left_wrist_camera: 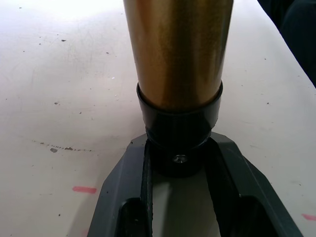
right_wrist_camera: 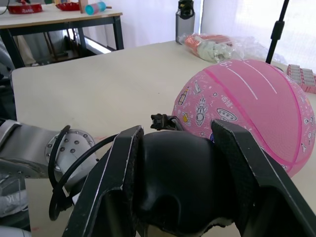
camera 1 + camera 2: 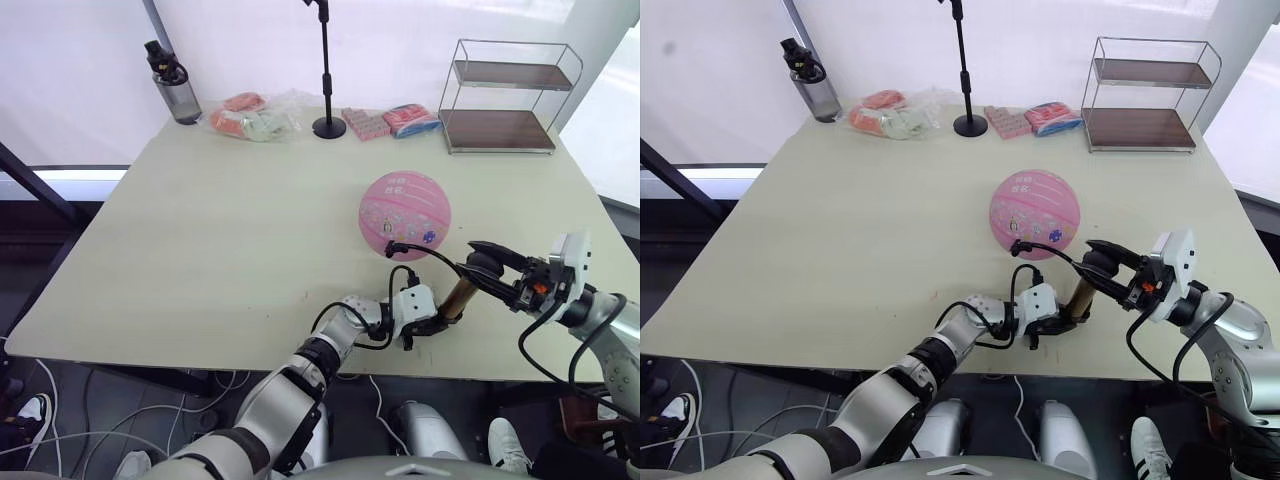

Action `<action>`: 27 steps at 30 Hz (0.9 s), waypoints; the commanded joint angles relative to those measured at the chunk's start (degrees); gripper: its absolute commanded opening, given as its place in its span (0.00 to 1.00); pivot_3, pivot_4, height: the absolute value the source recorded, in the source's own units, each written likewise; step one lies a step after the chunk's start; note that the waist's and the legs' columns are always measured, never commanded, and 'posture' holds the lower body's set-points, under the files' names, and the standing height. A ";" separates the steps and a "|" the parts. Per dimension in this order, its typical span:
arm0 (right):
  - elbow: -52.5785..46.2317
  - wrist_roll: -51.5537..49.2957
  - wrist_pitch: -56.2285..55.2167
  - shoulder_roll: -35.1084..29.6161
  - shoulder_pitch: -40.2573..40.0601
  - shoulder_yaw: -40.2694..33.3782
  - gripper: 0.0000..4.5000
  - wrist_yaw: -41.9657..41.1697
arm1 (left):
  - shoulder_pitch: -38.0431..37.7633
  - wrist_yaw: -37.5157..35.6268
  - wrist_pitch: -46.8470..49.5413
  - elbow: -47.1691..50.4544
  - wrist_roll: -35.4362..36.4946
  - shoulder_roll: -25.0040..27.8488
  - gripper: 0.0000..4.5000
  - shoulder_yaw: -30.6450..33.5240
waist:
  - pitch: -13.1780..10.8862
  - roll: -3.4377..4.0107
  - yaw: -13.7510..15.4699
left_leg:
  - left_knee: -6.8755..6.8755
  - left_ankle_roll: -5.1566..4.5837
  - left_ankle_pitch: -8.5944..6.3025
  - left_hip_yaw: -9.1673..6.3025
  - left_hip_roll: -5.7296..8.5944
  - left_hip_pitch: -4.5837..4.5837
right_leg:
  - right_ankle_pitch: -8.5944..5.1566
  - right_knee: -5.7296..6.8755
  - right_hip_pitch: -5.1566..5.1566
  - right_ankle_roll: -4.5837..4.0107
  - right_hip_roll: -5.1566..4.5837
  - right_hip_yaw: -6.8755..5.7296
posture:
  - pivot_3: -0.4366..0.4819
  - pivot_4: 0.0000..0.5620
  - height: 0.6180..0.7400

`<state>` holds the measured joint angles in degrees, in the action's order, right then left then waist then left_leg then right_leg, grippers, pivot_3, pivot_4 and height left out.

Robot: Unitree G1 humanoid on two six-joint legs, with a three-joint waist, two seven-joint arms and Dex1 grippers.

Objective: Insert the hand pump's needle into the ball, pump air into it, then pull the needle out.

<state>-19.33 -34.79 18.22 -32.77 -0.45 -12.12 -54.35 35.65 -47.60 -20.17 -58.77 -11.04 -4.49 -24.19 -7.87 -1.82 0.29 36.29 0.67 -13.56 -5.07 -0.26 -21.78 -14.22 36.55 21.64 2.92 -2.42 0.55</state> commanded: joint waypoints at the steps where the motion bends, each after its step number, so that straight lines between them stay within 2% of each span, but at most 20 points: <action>1: -5.87 -9.88 5.85 -2.23 2.83 -3.54 0.38 0.85 | -2.43 -0.40 3.23 -4.78 -2.57 1.18 0.22 -1.46 | -0.38 0.44 0.06 | 0.00 0.00 0.00 0.00 0.01 -0.03 | 0.00 0.00 0.02 0.00 0.00 0.00 | 0.48 0.27 0.93; 5: -8.13 -14.85 9.66 -5.72 4.91 -8.11 0.38 1.87 | -2.37 -0.52 3.22 -4.88 -2.55 1.19 0.22 -1.39 | -0.61 0.67 0.26 | 0.02 -0.01 0.00 0.01 0.08 -0.12 | 0.01 0.00 0.07 0.02 -0.06 0.01 | 0.48 0.27 0.93; 10: -8.82 -20.66 13.66 -12.12 8.29 -15.09 0.38 2.48 | -2.18 -0.70 3.07 -5.11 -2.60 1.23 0.22 -1.35 | -0.74 0.68 0.36 | 0.03 -0.01 0.00 0.03 0.10 -0.14 | 0.02 -0.01 0.08 0.03 -0.07 0.03 | 0.48 0.27 0.93; 16: -7.57 -24.52 15.94 -17.74 12.26 -19.94 0.38 3.14 | -2.14 -0.78 2.89 -5.21 -2.68 1.25 0.22 -1.43 | -0.79 0.63 0.36 | 0.03 -0.01 0.01 0.04 0.10 -0.15 | 0.02 -0.01 0.08 0.04 -0.08 0.02 | 0.48 0.27 0.93; 22: -7.12 -27.90 17.95 -21.12 15.78 -22.16 0.38 4.49 | -1.97 -0.86 2.79 -5.35 -2.71 1.31 0.22 -1.43 | -0.86 0.60 0.40 | 0.03 -0.01 0.01 0.05 0.09 -0.16 | 0.02 -0.01 0.09 0.04 -0.09 0.02 | 0.48 0.27 0.93; 27: -7.89 -29.40 18.81 -20.83 17.12 -21.71 0.38 6.04 | -1.85 -0.87 2.82 -5.46 -2.71 1.27 0.22 -1.41 | -1.00 0.70 0.41 | 0.04 -0.01 0.01 0.08 0.13 -0.25 | 0.03 -0.01 0.18 0.05 -0.13 0.05 | 0.48 0.27 0.93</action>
<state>-25.53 -61.33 39.18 -53.13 13.62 -29.47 -49.34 36.32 -48.52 -20.48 -58.74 -10.76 -5.00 -24.01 -8.87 -1.12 0.70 36.33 0.65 -13.55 -4.99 -0.12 -22.08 -14.19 36.54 21.89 2.98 -2.56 0.60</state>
